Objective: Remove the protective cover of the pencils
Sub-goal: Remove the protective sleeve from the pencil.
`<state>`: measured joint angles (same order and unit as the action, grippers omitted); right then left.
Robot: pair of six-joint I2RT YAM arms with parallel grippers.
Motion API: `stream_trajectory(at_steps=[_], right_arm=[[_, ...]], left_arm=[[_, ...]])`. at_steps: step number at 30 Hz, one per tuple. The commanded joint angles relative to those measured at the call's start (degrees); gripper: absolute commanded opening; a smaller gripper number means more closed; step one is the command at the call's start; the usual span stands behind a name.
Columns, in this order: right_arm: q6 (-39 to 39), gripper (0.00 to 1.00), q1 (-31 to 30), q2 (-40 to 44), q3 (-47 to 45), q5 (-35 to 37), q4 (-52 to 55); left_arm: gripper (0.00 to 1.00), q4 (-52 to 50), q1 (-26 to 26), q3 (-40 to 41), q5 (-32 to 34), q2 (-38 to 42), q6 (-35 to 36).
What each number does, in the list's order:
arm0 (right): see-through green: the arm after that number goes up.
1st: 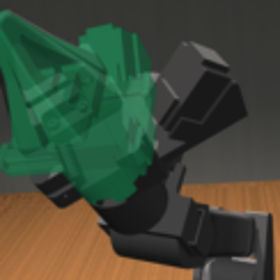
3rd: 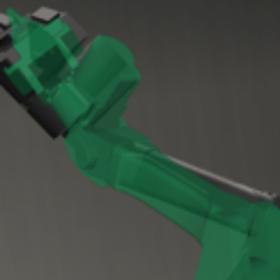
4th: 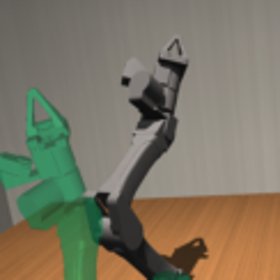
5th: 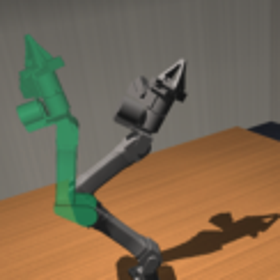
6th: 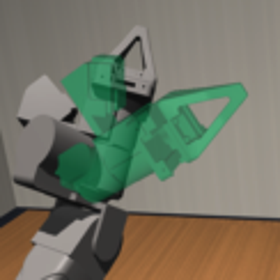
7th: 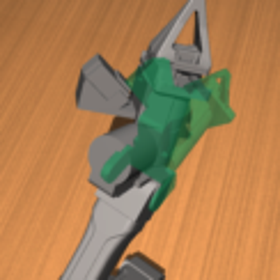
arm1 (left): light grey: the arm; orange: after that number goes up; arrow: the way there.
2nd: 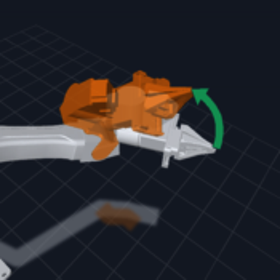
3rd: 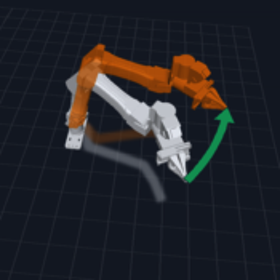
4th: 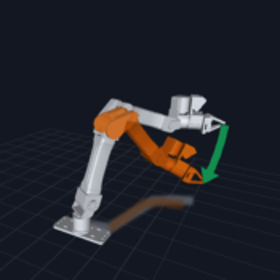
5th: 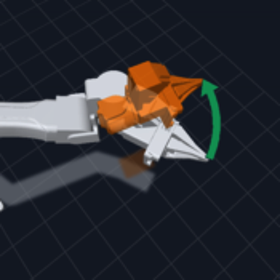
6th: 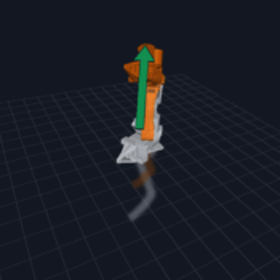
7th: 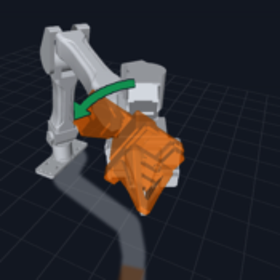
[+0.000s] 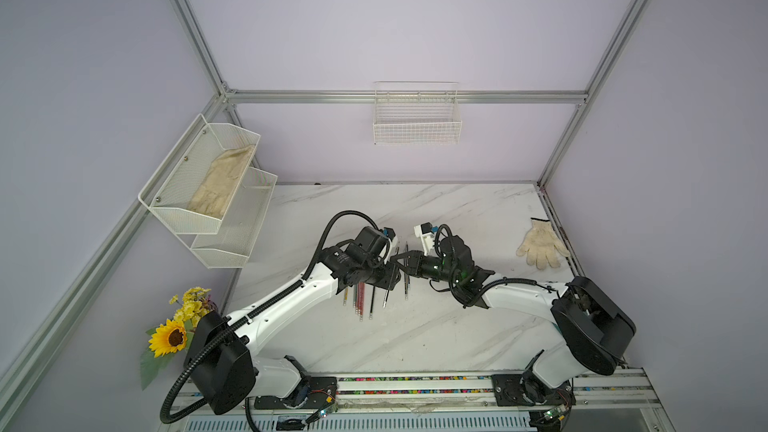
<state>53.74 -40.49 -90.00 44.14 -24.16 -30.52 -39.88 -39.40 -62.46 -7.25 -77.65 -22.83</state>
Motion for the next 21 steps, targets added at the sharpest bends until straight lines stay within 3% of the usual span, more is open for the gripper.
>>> stream_trajectory(at_steps=[1,5,11,17,21], right_arm=[[3.5,0.0,0.7,1.3,-0.4,-1.0,-3.7],[6.2,0.0,1.3,1.3,-0.6,-1.9,-6.2],[7.8,0.0,2.1,1.2,-0.7,-3.4,-8.0],[8.5,0.0,2.4,0.4,-1.1,-4.1,-8.8],[8.3,0.0,2.5,0.3,-1.3,-4.1,-8.8]], left_arm=[[0.48,1.6,0.0,-0.7,-0.1,0.7,1.1],[0.4,1.9,0.0,-0.6,-0.5,0.5,1.1],[0.38,2.1,0.0,-0.2,-0.6,0.2,1.3],[0.0,2.1,0.1,-0.5,-1.4,0.3,1.6],[0.0,2.0,0.1,-0.7,-1.6,0.3,1.6]])
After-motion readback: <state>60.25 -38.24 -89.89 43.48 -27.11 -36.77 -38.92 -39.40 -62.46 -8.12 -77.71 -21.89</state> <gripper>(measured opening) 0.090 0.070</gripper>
